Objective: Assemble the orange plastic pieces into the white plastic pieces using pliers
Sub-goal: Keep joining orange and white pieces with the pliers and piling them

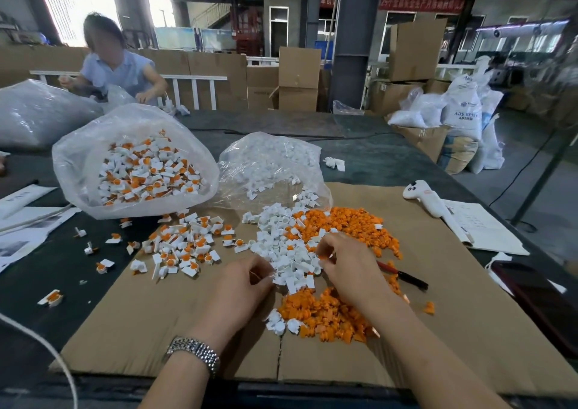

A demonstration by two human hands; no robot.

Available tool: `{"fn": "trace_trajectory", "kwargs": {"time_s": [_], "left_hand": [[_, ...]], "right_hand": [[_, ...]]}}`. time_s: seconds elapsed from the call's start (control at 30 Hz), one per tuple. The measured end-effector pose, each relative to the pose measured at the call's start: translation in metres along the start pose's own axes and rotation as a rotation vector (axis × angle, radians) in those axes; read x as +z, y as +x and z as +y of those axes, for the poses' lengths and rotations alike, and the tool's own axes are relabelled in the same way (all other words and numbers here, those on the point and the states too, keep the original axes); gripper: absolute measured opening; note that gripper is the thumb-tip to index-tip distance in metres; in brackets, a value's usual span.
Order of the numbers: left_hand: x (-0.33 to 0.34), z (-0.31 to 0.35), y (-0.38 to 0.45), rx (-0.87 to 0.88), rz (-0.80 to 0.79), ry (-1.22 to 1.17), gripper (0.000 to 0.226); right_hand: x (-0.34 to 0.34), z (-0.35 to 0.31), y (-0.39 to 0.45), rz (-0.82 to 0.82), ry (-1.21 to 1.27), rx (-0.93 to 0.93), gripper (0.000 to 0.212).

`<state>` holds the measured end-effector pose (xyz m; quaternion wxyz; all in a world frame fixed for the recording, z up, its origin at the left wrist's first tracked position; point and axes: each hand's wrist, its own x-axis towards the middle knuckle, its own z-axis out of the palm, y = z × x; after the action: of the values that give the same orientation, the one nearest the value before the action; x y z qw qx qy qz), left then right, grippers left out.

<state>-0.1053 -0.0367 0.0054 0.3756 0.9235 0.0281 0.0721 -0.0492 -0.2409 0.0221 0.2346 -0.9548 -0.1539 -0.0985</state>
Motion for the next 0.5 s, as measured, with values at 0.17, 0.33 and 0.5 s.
{"fn": "trace_trajectory", "kwargs": {"time_s": [0.17, 0.33, 0.5], "left_hand": [[-0.002, 0.002, -0.002, -0.201, -0.02, -0.591, 0.013], [-0.004, 0.005, 0.0, -0.467, -0.114, -1.297, 0.019], [-0.008, 0.008, 0.0, -0.458, -0.153, -1.417, 0.018]], "right_hand": [[-0.007, -0.01, -0.002, -0.05, 0.343, 0.126, 0.009], [-0.016, -0.022, -0.004, -0.054, 0.668, 0.151, 0.003], [-0.02, -0.04, -0.005, -0.084, 0.786, 0.027, 0.004]]}}
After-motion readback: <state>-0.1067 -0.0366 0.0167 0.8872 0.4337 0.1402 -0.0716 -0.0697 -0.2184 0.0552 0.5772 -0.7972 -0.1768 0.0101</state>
